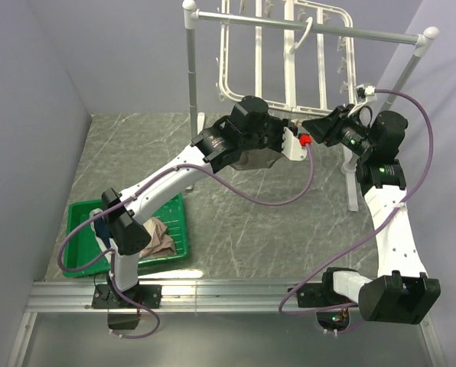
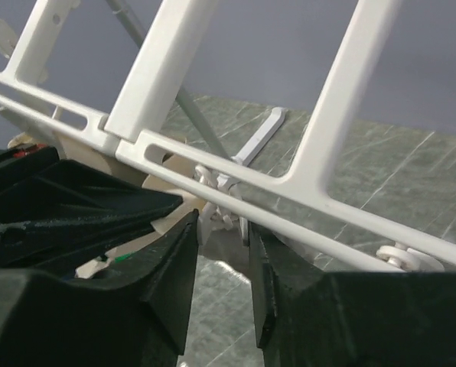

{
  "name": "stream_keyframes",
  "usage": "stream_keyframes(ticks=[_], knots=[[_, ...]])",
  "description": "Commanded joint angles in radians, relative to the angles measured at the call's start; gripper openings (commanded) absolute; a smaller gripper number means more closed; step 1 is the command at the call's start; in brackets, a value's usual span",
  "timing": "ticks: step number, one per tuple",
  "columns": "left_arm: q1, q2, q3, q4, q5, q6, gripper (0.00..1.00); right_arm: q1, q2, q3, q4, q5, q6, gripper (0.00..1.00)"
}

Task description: Clip the underwear to the hanger

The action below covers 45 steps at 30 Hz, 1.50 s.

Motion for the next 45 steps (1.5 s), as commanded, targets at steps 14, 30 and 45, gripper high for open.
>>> stream_keyframes(ticks=[14,30,45], knots=[[-0.005,-0.047,-0.005,0.095,0.007,0.008,0.00,0.010,-0.020,0.035,-0.131,-0.067,0.039,0.53],[-0.005,-0.073,-0.045,0.111,-0.003,-0.004,0.42,-0.049,-0.204,0.061,-0.283,-0.093,-0.036,0.83],[-0.056,-0.240,-0.180,-0.047,0.013,-0.174,0.77,-0.098,-0.247,0.074,-0.380,-0.136,-0.102,0.89]])
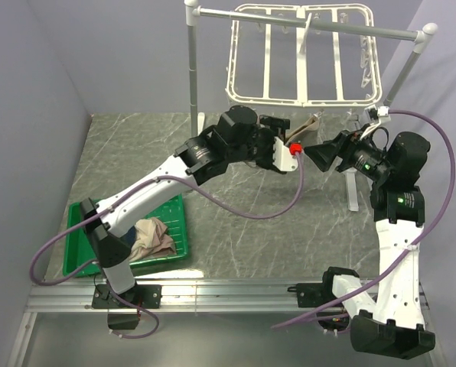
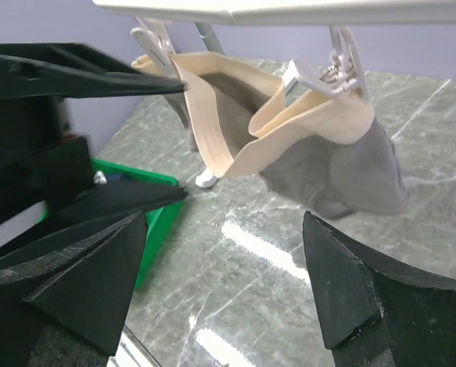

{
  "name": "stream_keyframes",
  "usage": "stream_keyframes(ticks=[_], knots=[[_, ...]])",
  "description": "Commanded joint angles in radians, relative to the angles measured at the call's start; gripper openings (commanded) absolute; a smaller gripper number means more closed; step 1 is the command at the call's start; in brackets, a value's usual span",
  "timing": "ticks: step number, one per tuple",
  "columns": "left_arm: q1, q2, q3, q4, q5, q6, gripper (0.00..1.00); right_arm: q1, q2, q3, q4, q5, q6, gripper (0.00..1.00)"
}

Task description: Clip the underwear to the hanger

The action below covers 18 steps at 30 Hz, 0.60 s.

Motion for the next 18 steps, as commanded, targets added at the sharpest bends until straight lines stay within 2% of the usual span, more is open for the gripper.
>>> stream_keyframes(ticks=[1,2,8,9,13,15,16,17,18], knots=[[-0.024,-0.093,-0.023,-0.068,0.026,-0.147,0.80,-0.017,-0.017,0.066,-0.029,-0.038,-0.037,0.89],[-0.030,-0.101,-0.025,-0.104,0.031,-0.170,0.84,-0.019,-0.020,0.070,-0.050,-0.038,-0.050,0.89],[-0.036,-0.210,-0.065,-0.149,0.030,-0.403,0.92,-0.020,-0.042,0.106,-0.145,-0.025,-0.101,0.91],[-0.034,-0.231,-0.065,-0.172,0.020,-0.432,0.99,-0.020,-0.045,0.109,-0.159,-0.025,-0.109,0.92],[-0.024,-0.289,-0.075,-0.206,-0.102,-0.616,0.99,-0.020,-0.049,0.125,-0.245,-0.015,-0.170,0.96],[0.039,-0.348,-0.112,-0.201,-0.095,-0.702,0.99,-0.020,-0.043,0.139,-0.317,0.004,-0.201,0.97],[0.164,-0.363,-0.120,-0.212,-0.048,-0.803,0.99,-0.020,-0.037,0.153,-0.340,0.013,-0.230,0.98],[0.233,-0.375,-0.128,-0.220,0.050,-0.848,0.99,-0.020,-0.036,0.156,-0.375,0.023,-0.239,0.98],[0.295,-0.397,-0.141,-0.226,0.069,-0.908,0.99,-0.020,-0.036,0.164,-0.391,0.036,-0.245,0.98]])
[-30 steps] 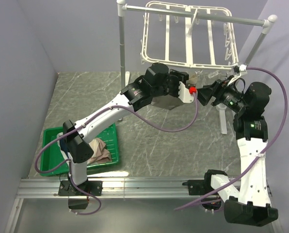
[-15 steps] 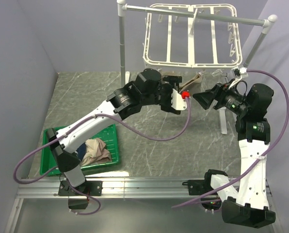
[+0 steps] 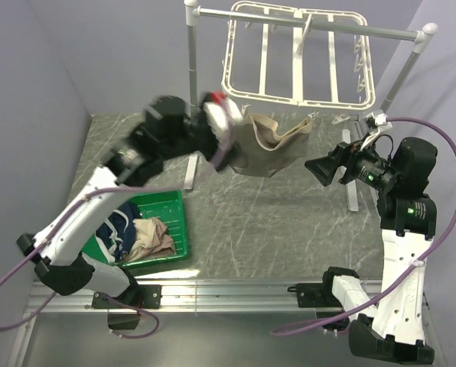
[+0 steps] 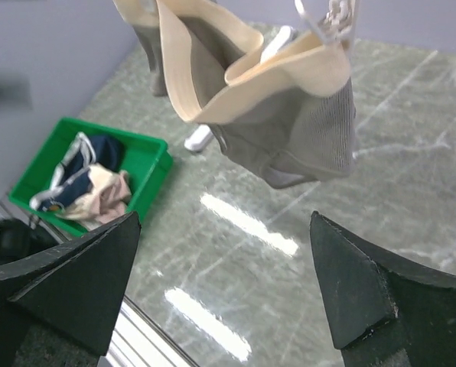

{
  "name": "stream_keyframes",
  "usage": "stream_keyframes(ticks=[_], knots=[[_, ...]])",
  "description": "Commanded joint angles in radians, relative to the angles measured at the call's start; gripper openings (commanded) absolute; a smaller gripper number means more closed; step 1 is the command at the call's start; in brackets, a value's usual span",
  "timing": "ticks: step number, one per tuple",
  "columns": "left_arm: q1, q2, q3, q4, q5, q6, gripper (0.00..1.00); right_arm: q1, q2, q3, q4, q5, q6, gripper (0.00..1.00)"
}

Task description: Clip the underwear to the hanger

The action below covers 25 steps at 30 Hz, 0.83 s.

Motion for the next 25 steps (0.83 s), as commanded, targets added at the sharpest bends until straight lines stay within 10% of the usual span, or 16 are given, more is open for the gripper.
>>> stream_keyframes(ticks=[1,11,25], knots=[[0.289,-0.081,-0.039,-0.026,0.071,-0.284,0.99,-0.008,0.001,0.052,-0.119,0.042,-0.101,0.99],[0.601,-0.368,-0.430,-0.013,-0.002,-0.313,0.99,0.005,-0.015,-0.110,-0.193,0.150,-0.201,1.00],[0.659,-0.508,-0.720,0.018,-0.163,-0.329,1.00,0.081,-0.138,-0.365,-0.093,0.300,-0.198,1.00]])
